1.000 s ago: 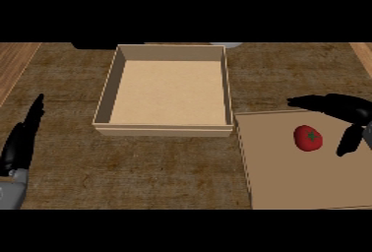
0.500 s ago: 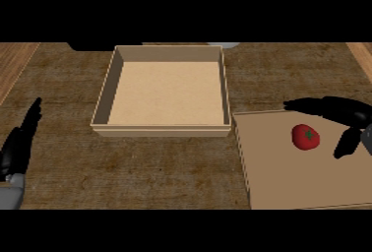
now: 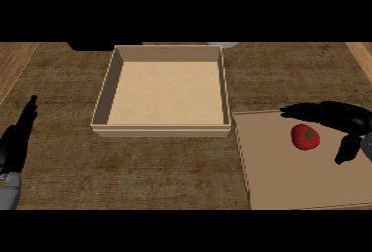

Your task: Pick the tomato from the tray and place it in the cardboard box

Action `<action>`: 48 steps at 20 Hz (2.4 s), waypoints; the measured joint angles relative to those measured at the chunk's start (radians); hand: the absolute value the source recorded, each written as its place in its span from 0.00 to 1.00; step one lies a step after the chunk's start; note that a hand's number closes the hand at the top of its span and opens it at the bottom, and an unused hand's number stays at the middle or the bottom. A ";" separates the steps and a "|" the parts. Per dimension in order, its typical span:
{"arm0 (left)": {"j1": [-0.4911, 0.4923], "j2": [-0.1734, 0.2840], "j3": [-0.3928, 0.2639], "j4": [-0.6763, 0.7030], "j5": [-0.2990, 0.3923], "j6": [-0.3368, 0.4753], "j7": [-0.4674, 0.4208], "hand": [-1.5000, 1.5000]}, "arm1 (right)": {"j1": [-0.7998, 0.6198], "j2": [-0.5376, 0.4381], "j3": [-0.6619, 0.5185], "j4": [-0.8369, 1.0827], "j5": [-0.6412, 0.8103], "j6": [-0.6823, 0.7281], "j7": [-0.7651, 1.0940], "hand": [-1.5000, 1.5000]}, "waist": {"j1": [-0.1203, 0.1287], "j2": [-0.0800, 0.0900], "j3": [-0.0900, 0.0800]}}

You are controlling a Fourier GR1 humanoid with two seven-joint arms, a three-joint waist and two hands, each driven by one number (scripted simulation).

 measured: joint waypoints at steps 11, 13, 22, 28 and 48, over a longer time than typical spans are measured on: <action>-0.006 -0.040 0.021 0.013 -0.044 -0.015 -0.007 0.50 | 0.029 0.107 -0.064 0.016 0.106 -0.052 0.089 1.00 | 0.003 -0.001 -0.003; -0.004 -0.033 0.033 0.021 -0.042 -0.027 -0.018 0.50 | 0.027 0.130 -0.086 0.013 0.112 -0.087 0.091 1.00 | 0.003 0.000 -0.004; 0.017 -0.029 0.063 0.013 -0.047 -0.025 -0.003 0.50 | 0.059 0.244 -0.227 0.007 0.123 -0.211 0.430 1.00 | -0.047 -0.031 -0.022; 0.053 -0.018 0.088 0.023 -0.047 -0.010 0.008 0.50 | 0.112 0.318 -0.348 -0.022 0.110 -0.333 0.820 1.00 | -0.109 -0.064 -0.031; 0.027 -0.038 0.056 0.002 -0.055 -0.028 -0.002 0.50 | -0.117 0.706 -0.011 -0.602 0.588 -0.434 1.878 1.00 | -0.023 -0.025 -0.005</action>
